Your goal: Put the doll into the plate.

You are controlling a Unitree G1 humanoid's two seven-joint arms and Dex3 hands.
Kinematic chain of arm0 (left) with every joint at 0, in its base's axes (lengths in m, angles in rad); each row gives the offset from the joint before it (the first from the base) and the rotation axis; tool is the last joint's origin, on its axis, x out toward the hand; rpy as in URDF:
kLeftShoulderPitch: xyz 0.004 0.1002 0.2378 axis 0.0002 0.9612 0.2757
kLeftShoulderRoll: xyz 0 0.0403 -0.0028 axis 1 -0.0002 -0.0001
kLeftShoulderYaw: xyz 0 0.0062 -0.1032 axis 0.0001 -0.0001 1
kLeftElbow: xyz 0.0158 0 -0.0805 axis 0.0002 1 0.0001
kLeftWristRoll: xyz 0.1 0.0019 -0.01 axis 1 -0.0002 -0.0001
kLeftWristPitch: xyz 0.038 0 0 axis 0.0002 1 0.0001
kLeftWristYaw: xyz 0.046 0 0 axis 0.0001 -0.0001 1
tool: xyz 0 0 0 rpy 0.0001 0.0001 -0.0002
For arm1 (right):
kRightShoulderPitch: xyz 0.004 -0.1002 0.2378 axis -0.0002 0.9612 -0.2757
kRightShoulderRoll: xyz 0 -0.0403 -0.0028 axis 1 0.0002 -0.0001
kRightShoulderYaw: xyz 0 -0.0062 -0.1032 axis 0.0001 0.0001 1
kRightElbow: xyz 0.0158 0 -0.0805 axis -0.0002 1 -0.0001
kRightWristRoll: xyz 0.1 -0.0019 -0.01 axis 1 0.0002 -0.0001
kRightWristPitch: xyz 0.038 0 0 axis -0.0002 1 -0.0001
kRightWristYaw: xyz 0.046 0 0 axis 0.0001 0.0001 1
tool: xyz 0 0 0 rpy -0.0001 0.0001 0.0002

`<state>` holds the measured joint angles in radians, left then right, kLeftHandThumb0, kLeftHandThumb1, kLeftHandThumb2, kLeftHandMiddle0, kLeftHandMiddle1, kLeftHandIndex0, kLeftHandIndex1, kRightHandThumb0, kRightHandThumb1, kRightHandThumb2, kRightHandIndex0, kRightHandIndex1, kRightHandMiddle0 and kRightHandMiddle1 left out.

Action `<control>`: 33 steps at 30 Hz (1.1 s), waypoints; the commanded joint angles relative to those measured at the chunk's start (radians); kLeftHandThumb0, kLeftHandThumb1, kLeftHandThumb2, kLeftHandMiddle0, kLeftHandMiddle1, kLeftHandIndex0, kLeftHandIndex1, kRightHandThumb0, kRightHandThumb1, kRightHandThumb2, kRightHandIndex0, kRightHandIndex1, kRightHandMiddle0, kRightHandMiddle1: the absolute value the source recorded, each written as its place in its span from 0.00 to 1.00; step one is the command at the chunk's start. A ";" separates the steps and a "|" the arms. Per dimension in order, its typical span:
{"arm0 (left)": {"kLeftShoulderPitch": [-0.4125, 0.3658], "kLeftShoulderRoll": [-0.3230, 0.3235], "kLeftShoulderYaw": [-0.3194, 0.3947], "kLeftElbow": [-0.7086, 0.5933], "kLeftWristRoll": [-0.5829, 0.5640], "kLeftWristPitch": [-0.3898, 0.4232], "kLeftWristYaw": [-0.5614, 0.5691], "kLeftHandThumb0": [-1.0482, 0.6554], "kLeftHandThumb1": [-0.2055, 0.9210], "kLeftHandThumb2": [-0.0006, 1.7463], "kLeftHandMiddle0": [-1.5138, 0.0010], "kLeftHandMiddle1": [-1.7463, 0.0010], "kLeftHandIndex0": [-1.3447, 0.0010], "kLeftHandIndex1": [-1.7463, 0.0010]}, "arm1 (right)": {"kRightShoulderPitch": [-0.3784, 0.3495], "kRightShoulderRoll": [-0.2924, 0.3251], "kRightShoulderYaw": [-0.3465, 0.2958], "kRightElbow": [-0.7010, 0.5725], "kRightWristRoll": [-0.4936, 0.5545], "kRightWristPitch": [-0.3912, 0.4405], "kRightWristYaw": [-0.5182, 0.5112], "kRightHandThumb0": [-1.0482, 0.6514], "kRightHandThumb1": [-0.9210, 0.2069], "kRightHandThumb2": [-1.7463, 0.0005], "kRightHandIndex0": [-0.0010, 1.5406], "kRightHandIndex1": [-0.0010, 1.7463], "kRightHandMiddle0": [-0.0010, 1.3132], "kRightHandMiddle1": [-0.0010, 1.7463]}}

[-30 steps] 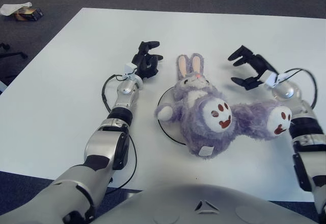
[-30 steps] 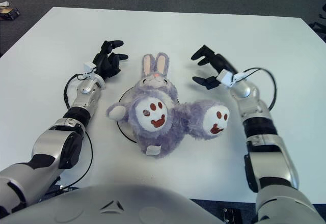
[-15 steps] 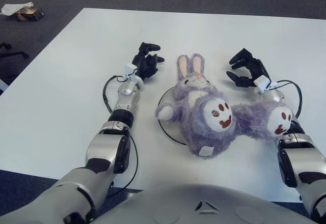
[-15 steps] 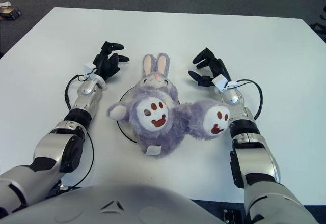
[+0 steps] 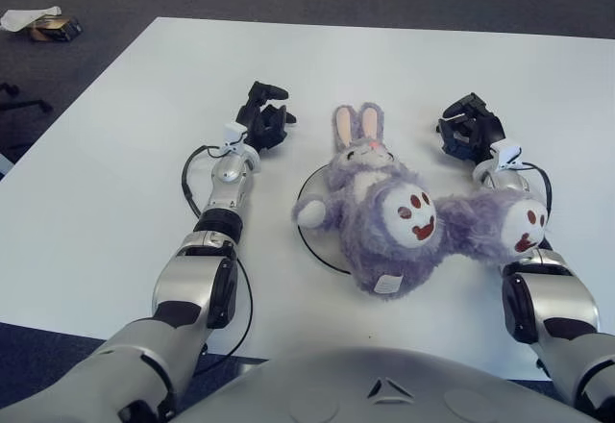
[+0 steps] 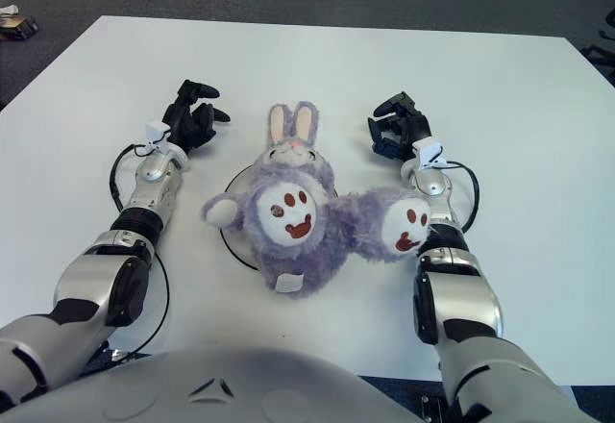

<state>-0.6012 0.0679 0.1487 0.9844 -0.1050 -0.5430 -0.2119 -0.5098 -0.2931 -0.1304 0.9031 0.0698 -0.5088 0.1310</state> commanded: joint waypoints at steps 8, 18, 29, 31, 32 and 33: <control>0.122 -0.003 0.045 0.028 -0.023 0.046 0.056 0.61 0.44 0.77 0.56 0.03 0.71 0.00 | 0.114 0.118 -0.024 0.078 -0.066 -0.232 -0.229 0.61 0.65 0.17 0.48 0.96 0.37 1.00; 0.158 -0.011 0.041 -0.020 -0.011 0.022 0.057 0.61 0.38 0.83 0.52 0.01 0.69 0.00 | 0.098 0.150 -0.032 0.145 -0.032 -0.333 -0.193 0.61 0.79 0.06 0.53 0.99 0.45 1.00; 0.156 -0.009 0.045 -0.033 -0.036 0.000 -0.010 0.61 0.29 0.89 0.52 0.00 0.58 0.00 | 0.055 0.166 -0.103 0.173 0.077 -0.269 -0.093 0.61 0.90 0.00 0.60 1.00 0.57 0.93; 0.154 -0.009 0.048 -0.034 -0.039 -0.002 -0.019 0.61 0.30 0.88 0.55 0.00 0.56 0.00 | 0.053 0.170 -0.113 0.172 0.088 -0.264 -0.087 0.61 0.91 0.00 0.61 1.00 0.59 0.91; 0.154 -0.009 0.049 -0.035 -0.040 -0.002 -0.021 0.61 0.30 0.88 0.56 0.00 0.55 0.00 | 0.052 0.171 -0.116 0.172 0.091 -0.263 -0.085 0.61 0.92 0.00 0.61 1.00 0.60 0.90; 0.153 -0.009 0.052 -0.035 -0.041 -0.002 -0.023 0.61 0.31 0.88 0.57 0.00 0.55 0.00 | 0.053 0.174 -0.120 0.169 0.095 -0.265 -0.080 0.61 0.92 0.00 0.61 1.00 0.60 0.90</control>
<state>-0.5382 0.0807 0.1886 0.9052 -0.1177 -0.5328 -0.2201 -0.5430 -0.2056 -0.2430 1.0110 0.1377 -0.7836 0.0352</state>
